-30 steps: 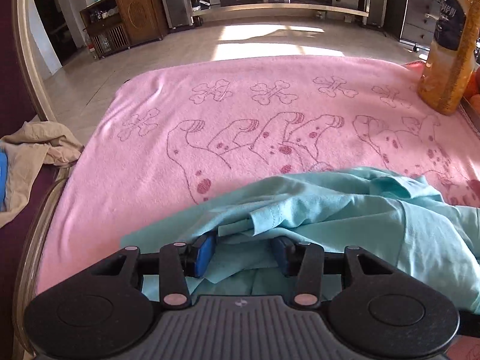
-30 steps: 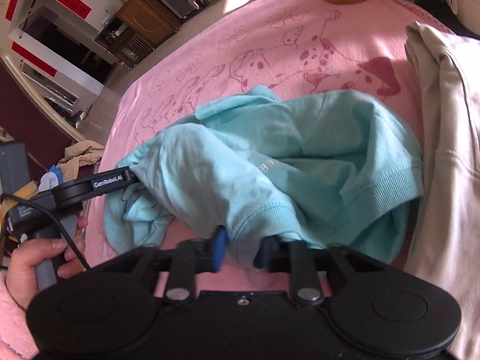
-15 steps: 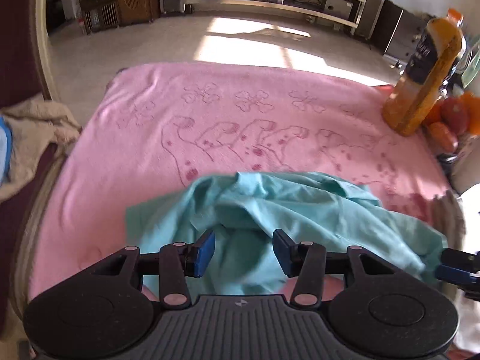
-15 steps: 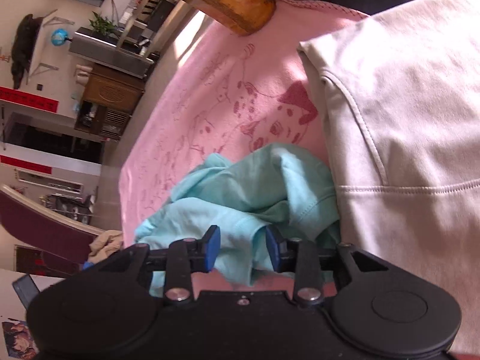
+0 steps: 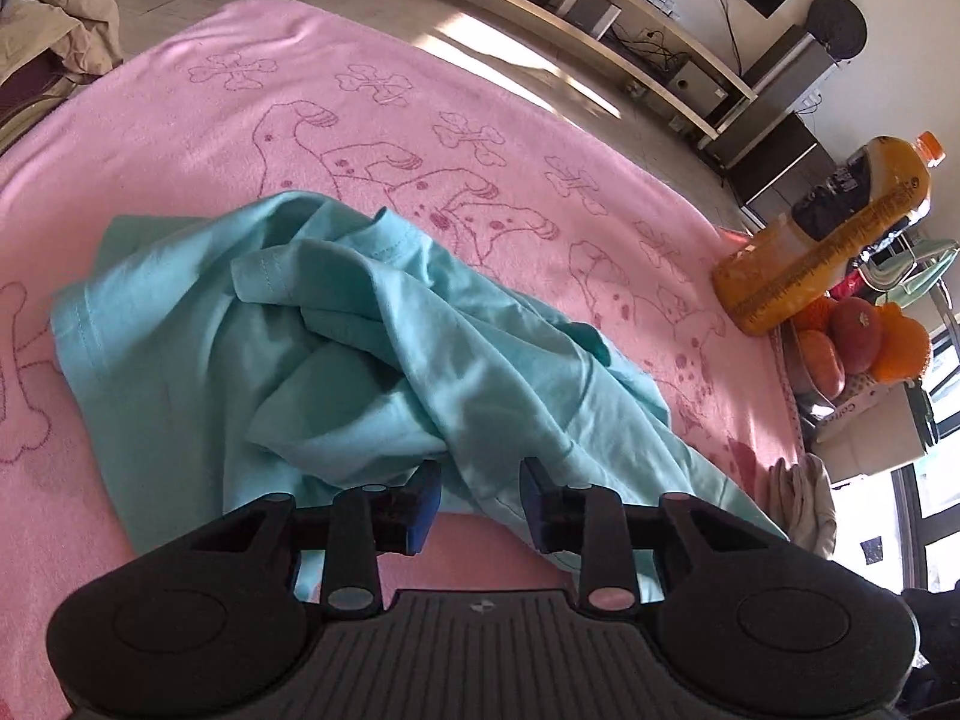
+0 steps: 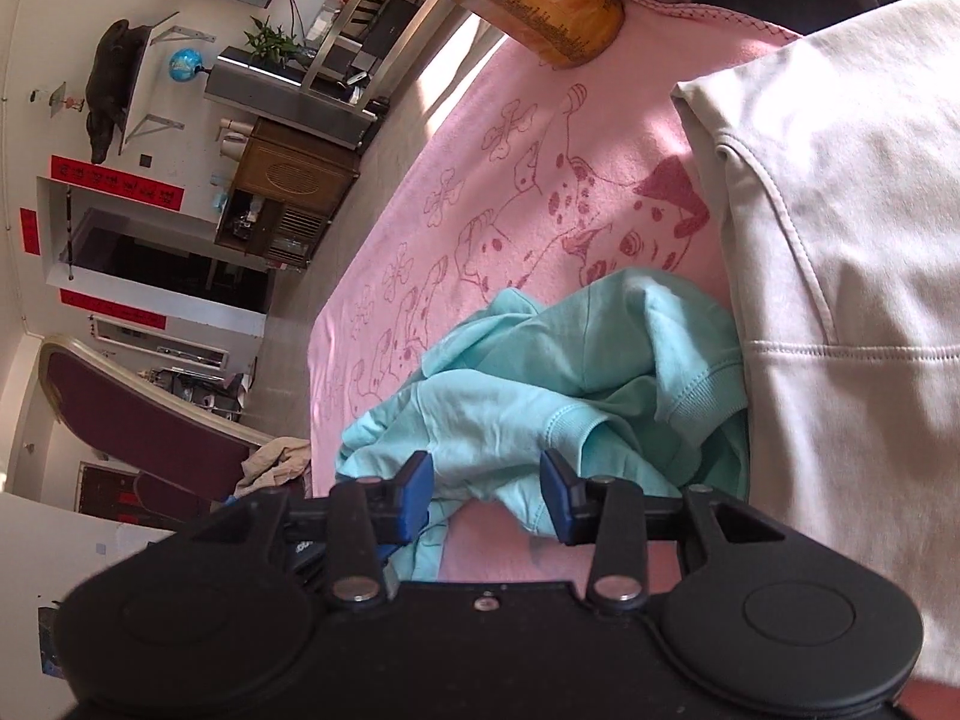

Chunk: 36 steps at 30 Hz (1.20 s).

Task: Fold clothes

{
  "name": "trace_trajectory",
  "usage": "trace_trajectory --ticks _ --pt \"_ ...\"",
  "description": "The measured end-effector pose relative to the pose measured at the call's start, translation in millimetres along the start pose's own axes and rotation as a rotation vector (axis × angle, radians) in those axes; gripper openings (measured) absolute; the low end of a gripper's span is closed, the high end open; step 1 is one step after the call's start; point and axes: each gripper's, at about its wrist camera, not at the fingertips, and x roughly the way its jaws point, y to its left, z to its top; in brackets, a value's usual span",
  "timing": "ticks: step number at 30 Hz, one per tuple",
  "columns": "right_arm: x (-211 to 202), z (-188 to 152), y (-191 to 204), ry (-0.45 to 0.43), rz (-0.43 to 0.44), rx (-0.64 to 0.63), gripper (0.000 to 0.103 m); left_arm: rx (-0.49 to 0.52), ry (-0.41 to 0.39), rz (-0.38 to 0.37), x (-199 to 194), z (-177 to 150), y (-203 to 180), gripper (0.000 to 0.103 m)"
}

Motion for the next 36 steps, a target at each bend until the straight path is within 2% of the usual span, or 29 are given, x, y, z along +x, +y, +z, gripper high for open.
trace_trajectory --ticks 8,13,17,22,24,29,31,33,36 --pt "6 0 3 0.003 -0.018 -0.011 0.039 -0.023 -0.006 -0.11 16 2 13 0.031" --pt "9 1 2 0.006 -0.028 -0.016 0.039 0.023 -0.037 -0.16 21 5 8 0.03" --pt "11 1 4 0.01 -0.03 -0.025 0.039 -0.029 0.006 -0.214 22 3 13 0.029" --pt "12 1 6 0.009 -0.027 -0.032 0.039 -0.116 0.065 -0.324 24 -8 21 0.03" --pt "13 1 7 0.008 -0.027 -0.038 0.039 -0.11 0.068 -0.334 29 -9 18 0.031" --pt "13 1 7 0.007 -0.035 -0.048 0.039 -0.104 0.053 -0.294 34 -11 14 0.03" --pt "13 2 8 0.006 -0.041 -0.056 0.039 -0.089 0.039 -0.264 28 -11 13 0.0" --pt "14 1 9 0.014 -0.04 -0.06 0.039 -0.031 0.0 -0.218 17 -10 9 0.0" --pt "16 -3 14 0.038 -0.016 -0.089 0.039 0.01 -0.036 -0.193 -7 -4 3 0.0"
